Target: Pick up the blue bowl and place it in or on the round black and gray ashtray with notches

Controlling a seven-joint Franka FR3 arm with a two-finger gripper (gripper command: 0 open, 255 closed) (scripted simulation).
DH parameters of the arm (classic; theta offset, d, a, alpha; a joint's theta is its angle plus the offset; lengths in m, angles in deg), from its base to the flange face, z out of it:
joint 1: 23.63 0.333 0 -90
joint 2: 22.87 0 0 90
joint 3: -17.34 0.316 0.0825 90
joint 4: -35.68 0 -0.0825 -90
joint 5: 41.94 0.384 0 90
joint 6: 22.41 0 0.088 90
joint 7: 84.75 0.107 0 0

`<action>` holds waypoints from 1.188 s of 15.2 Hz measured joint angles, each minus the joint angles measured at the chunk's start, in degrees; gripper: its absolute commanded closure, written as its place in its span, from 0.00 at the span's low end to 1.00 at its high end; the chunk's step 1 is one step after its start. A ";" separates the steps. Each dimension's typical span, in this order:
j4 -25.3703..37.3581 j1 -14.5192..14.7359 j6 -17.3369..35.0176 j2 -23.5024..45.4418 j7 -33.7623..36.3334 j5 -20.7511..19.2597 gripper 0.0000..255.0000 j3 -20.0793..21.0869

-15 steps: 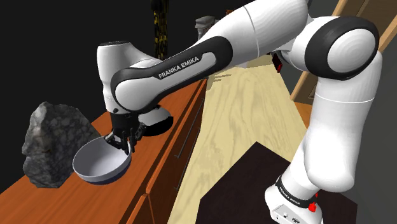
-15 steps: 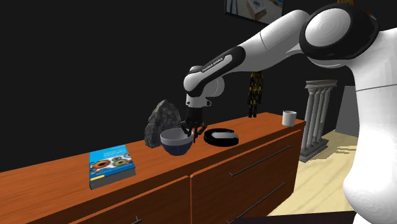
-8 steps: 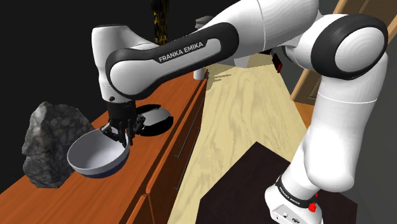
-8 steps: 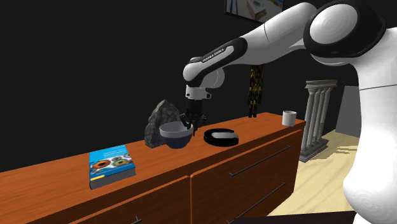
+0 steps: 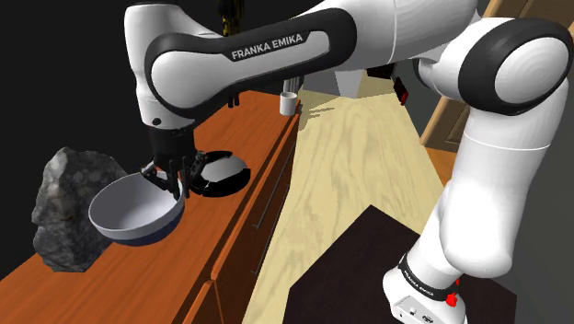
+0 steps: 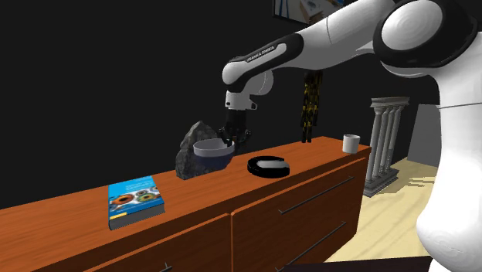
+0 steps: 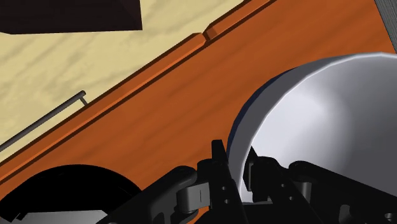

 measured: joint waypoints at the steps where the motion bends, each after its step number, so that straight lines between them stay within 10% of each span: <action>1: 0.42 -0.09 -0.72 -0.33 -0.09 0.14 1.00 0.01; 18: 7.02 -8.49 -8.85 -0.73 -13.35 1.21 1.00 -5.03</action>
